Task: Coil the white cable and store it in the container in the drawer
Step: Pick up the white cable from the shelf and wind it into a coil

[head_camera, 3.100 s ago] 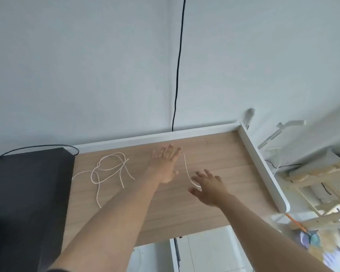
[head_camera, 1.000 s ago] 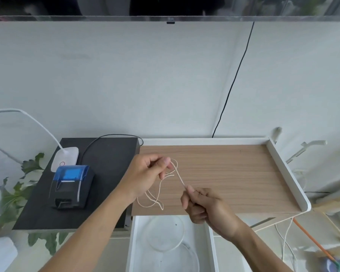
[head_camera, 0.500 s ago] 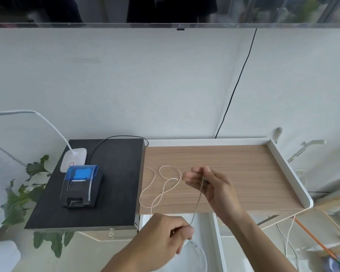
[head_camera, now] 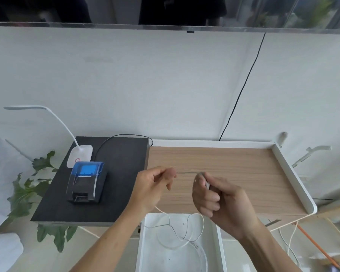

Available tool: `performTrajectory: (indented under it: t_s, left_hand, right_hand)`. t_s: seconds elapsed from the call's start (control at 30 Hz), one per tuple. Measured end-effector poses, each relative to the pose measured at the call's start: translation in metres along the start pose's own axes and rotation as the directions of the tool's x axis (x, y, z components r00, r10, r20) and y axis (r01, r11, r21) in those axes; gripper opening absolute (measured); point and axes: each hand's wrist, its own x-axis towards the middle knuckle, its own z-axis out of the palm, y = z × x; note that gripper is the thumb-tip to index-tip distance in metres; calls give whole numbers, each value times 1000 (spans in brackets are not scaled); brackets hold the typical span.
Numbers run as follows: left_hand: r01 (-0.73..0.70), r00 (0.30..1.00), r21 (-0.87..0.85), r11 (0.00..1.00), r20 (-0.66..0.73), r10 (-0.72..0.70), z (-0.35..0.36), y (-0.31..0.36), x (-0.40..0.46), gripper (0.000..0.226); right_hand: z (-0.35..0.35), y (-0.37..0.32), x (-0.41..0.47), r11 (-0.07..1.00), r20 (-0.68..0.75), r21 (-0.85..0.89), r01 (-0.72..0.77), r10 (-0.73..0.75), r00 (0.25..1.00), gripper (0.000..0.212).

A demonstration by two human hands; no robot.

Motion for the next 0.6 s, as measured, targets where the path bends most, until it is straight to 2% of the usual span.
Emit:
performTrajectory:
  t_s: [0.1, 0.2, 0.3, 0.4, 0.47, 0.53, 0.6]
  left_hand:
    - [66, 996, 111, 992, 54, -72, 13, -28, -22, 32]
    - [83, 967, 267, 960, 211, -142, 21, -36, -47, 34]
    - [41, 904, 365, 930, 383, -190, 21, -12, -65, 39]
    - [-105, 831, 418, 902, 536, -152, 16, 34, -71, 37]
    - [-125, 800, 383, 915, 584, -135, 8, 64, -67, 31]
    - [-106, 824, 293, 950, 561, -81, -1, 85, -57, 28]
    - [-92, 905, 205, 975, 425, -4, -10, 89, -40, 31]
  right_hand:
    - [-1, -2, 6, 986, -85, 139, 88, -76, 993, 29]
    - [-11, -2, 15, 963, -253, 160, 215, -171, 952, 33]
    - [-29, 3, 25, 970, -333, -24, 243, -237, 913, 37]
    - [-37, 16, 24, 927, -331, -346, 142, -263, 906, 39]
    - [-32, 21, 17, 855, -304, -515, 66, -254, 918, 38]
    - [-25, 21, 7, 808, -269, -589, 24, -225, 937, 36]
    - [-18, 19, -1, 738, -199, -674, 29, -220, 955, 40]
